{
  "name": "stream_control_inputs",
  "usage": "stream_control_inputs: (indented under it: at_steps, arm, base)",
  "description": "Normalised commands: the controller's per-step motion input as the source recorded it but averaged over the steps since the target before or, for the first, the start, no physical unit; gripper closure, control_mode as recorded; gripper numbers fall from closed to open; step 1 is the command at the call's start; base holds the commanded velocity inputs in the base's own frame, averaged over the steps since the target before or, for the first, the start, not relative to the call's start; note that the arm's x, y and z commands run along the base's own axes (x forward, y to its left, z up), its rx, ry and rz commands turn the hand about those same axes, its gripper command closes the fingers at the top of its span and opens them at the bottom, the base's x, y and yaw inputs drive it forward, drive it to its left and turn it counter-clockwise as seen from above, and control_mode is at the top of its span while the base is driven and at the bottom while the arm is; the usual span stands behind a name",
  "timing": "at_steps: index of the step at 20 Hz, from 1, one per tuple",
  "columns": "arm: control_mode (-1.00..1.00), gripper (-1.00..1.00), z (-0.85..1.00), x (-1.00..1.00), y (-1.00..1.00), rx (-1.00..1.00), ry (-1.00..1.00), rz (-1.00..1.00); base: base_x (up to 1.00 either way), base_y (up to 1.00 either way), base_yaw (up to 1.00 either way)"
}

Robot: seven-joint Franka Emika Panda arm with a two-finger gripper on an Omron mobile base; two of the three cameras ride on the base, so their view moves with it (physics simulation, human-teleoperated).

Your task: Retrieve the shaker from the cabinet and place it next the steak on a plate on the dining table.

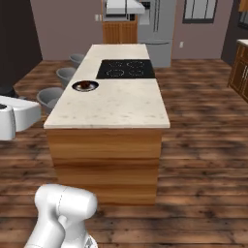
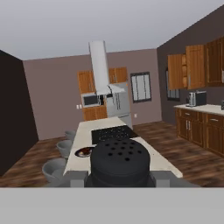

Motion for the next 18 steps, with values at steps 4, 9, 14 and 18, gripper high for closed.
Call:
stream_control_inputs:
  at_steps: [4,9,14,18]
  arm:
    - [1.00,1.00,0.00,0.00,0.00,0.00,0.00,0.00]
    - [1.00,1.00,0.00,0.00,0.00,0.00,0.00,0.00]
    - [1.00,1.00,0.00,0.00,0.00,0.00,0.00,0.00]
    - [1.00,1.00,0.00,0.00,0.00,0.00,0.00,0.00]
  base:
    - [0.51,0.86,-0.16]
    - [0.58,0.67,-0.27]
    - [0.57,0.71,-0.25]
    - [0.33,1.00,-0.22]
